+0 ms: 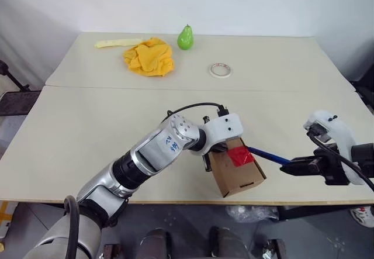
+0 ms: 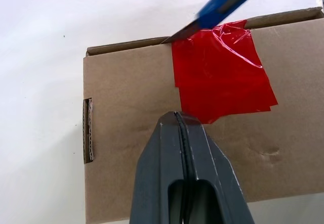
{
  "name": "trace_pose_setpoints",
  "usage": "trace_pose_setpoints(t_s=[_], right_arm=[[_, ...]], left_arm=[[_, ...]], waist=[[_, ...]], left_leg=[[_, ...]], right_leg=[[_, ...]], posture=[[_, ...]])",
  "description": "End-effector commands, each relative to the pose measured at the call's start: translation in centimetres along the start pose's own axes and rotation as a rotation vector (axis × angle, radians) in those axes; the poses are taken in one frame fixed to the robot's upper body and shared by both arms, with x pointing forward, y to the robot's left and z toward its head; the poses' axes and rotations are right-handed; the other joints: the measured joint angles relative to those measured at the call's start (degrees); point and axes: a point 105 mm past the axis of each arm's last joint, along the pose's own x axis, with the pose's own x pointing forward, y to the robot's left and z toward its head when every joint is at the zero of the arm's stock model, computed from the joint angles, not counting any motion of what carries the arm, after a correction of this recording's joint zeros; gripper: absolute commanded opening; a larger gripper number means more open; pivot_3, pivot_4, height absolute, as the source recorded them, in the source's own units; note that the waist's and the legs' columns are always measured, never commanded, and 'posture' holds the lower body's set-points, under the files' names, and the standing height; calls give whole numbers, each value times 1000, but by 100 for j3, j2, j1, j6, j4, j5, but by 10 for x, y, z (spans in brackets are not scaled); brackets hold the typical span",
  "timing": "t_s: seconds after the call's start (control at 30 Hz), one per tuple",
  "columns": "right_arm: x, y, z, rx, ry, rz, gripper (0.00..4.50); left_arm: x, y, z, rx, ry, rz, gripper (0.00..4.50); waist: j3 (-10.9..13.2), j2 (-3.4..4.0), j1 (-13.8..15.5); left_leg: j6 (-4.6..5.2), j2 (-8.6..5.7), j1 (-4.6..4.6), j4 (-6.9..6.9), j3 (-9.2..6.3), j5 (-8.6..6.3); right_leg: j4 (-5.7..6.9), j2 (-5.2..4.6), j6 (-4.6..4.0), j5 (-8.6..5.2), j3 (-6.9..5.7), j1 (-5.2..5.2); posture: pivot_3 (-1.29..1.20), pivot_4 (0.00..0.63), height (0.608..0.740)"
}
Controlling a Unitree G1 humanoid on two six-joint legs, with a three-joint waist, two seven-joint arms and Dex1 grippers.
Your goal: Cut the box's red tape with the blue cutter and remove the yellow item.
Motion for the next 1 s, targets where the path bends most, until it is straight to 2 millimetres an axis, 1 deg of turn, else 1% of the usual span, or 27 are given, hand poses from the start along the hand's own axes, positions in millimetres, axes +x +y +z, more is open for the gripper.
trace_pose_setpoints(t_s=[0.03, 0.07, 0.13, 0.37, 0.43, 0.5, 0.57, 0.73, 0.87, 0.93, 1.0], right_arm=[[-2, 21, -14, 13, 135, 125, 144], [-3, 22, -14, 10, 144, 124, 144], [-5, 23, -13, 3, 150, 124, 144], [-1, 22, -7, -19, 99, 113, 144], [2, 22, -2, -43, 43, 101, 144], [3, 23, 8, -80, -41, 84, 144], [-2, 25, 16, -103, -81, 81, 144], [-21, 13, 27, -90, -103, -19, 144], [-29, 6, 32, -75, -127, -71, 144], [-29, 1, 33, -69, -139, -105, 144], [-23, -2, 31, -61, -143, -121, 144]], left_arm=[[14, -4, -43, -104, 155, -12, 0], [14, -4, -43, -104, 155, -12, 0], [14, -4, -43, -105, 155, -12, 0], [15, -4, -41, -108, 148, -15, 0], [15, -3, -41, -109, 147, -15, 0], [15, -3, -41, -110, 145, -15, 0], [15, -3, -40, -111, 143, -14, 0], [16, -2, -40, -113, 140, -16, 0], [16, -2, -39, -113, 138, -18, 0], [17, -1, -38, -112, 136, -20, 0], [18, 0, -37, -111, 133, -20, 0]], waist=[[0, 0, -4], [0, 1, -6], [0, 0, -8], [1, 2, -6], [1, 2, -6], [1, 2, -2], [5, 15, 5], [5, 21, 40], [4, 22, 54], [4, 22, 68], [4, 22, 88]], left_leg=[[-1, 1, -1, -1, 0, -1], [-1, 2, -2, -1, 0, -2], [-2, 3, -2, -4, 0, -3], [-8, 6, -3, -4, 0, -5], [-10, 6, -3, -4, -1, -6], [-28, 6, -4, -4, -1, -15], [-31, 5, -4, -4, 0, -14], [-16, 0, -6, -4, 5, 2], [-14, 0, -8, -5, 6, -1], [-12, 1, -9, -7, 6, -2], [-12, 1, -9, -8, 6, -3]], right_leg=[[-3, -2, -3, -2, 1, -1], [-6, -2, -8, -5, 1, -1], [-9, -8, -46, -25, 6, -2], [-12, -11, -48, -26, 10, -2], [-13, -11, -48, -26, 10, -2], [-13, -11, -48, -26, 9, -2], [-12, -8, -46, -25, 7, -3], [-12, -9, -41, -22, 3, -7], [-15, -11, -42, -23, 8, -10], [-15, -10, -43, -23, 10, -11], [-15, -10, -43, -23, 9, -12]], posture=[[0, 150, 740], [0, 150, 740], [0, 150, 740], [0, 150, 740], [0, 150, 740], [0, 150, 740], [0, 150, 740], [0, 150, 740], [0, 150, 740], [0, 150, 740], [0, 150, 740]])
